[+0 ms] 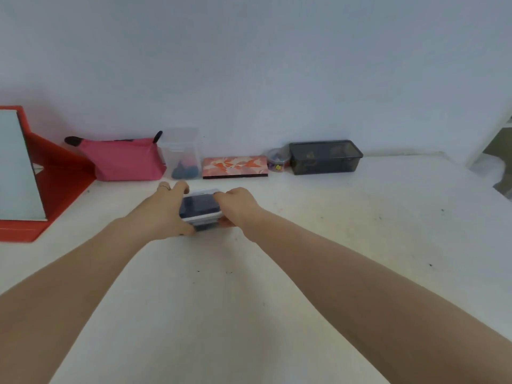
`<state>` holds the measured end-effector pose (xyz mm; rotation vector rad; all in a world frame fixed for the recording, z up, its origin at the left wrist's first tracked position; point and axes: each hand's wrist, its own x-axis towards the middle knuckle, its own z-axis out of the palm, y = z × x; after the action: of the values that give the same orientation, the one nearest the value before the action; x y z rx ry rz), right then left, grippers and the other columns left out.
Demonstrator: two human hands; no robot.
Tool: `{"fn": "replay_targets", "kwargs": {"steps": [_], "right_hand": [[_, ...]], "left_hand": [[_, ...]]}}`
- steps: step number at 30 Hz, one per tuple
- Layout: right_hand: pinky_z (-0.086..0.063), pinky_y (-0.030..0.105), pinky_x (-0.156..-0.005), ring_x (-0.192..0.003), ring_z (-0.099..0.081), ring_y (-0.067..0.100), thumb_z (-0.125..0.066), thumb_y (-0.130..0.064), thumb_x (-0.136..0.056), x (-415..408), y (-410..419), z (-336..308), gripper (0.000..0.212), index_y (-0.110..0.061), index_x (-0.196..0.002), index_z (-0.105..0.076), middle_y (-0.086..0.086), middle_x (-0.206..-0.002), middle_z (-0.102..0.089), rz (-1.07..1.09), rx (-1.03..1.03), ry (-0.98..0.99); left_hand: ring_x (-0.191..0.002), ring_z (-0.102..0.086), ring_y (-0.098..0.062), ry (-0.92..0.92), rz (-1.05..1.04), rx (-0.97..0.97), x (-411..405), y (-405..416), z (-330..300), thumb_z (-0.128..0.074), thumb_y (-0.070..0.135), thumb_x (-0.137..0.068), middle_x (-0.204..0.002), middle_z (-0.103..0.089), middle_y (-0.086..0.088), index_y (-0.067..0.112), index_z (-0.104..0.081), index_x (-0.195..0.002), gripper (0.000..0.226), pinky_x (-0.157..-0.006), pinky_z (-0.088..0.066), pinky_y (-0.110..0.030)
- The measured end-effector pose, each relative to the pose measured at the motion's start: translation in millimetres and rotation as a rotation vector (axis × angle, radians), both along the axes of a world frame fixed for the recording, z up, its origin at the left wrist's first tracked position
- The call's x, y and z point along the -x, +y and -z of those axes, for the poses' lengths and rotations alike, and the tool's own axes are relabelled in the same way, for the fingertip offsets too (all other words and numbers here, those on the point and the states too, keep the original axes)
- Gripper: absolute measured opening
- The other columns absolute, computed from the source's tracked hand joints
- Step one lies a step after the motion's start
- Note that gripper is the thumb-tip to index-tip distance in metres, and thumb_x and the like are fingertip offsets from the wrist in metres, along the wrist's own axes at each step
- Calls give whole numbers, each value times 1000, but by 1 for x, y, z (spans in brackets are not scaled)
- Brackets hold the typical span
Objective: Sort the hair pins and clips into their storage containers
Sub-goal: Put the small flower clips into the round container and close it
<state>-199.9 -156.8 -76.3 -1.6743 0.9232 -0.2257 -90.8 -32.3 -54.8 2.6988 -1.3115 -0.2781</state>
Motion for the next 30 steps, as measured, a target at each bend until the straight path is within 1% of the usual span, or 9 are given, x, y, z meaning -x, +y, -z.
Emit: {"fn": "replay_targets", "kwargs": {"steps": [3,6,8,11,14,17,20,26,30], "right_hand": [[-58,42,-79,-82,-67,28,-51,-33,-89,39,-43,3,33,-6,-100,-65,9,-87,-66,143,177,11],[-49,40,-65,-70,-58,24,-53,-28,-88,90,-90,7,27,-5,-85,-67,6,-73,-59,294,277,-30],[-45,33,-65,-74,-57,21,-53,-26,-88,124,-122,10,20,-11,-87,-67,2,-77,-60,387,304,-46],[-48,33,-80,-89,-59,20,-53,-22,-90,172,-166,12,21,-14,-105,-67,1,-98,-65,562,298,-50],[-40,27,-75,-89,-56,19,-51,-18,-91,214,-207,16,23,-11,-110,-64,2,-103,-64,706,324,-44],[-40,27,-75,-91,-58,20,-49,-17,-94,239,-244,23,23,-11,-111,-63,4,-105,-64,830,378,-57],[-41,28,-77,-91,-55,20,-45,-19,-97,248,-279,29,27,-9,-117,-61,9,-115,-61,868,457,-33],[-39,27,-79,-96,-56,23,-41,-21,-102,242,-339,36,32,-7,-124,-59,12,-119,-55,821,595,25],[-35,25,-78,-103,-55,25,-40,-23,-102,225,-365,37,34,-7,-126,-58,12,-119,-56,755,584,21]], "left_hand": [[-93,-55,-26,-1,100,55,37,-47,-3,-83,46,-64,-121,-43,-8,21,-36,-129,85,-77,-52,-39],[-93,-55,-25,9,199,106,82,-101,-8,-81,50,-66,-115,-45,-5,21,-39,-126,79,-79,-51,-39],[-91,-53,-24,-19,273,137,112,-137,-10,-79,54,-66,-110,-44,-2,23,-41,-117,71,-74,-49,-37],[-84,-53,-24,-112,376,159,152,-194,-6,-73,63,-65,-103,-46,-1,25,-40,-108,66,-65,-43,-33],[-80,-52,-22,-219,461,154,191,-254,0,-67,68,-68,-103,-50,-3,25,-42,-113,67,-70,-39,-34],[-88,-53,-25,-309,535,147,219,-309,5,-64,67,-73,-109,-54,-7,22,-45,-119,68,-74,-33,-35],[-100,-54,-28,-379,578,149,231,-351,11,-62,64,-77,-113,-57,-10,21,-45,-122,65,-79,-32,-37],[-104,-49,-27,-551,647,170,226,-415,14,-57,62,-81,-116,-57,-8,18,-49,-121,59,-78,-29,-35],[-105,-47,-26,-647,659,144,214,-439,14,-58,55,-85,-118,-53,-8,14,-53,-117,52,-76,-26,-34]]}}
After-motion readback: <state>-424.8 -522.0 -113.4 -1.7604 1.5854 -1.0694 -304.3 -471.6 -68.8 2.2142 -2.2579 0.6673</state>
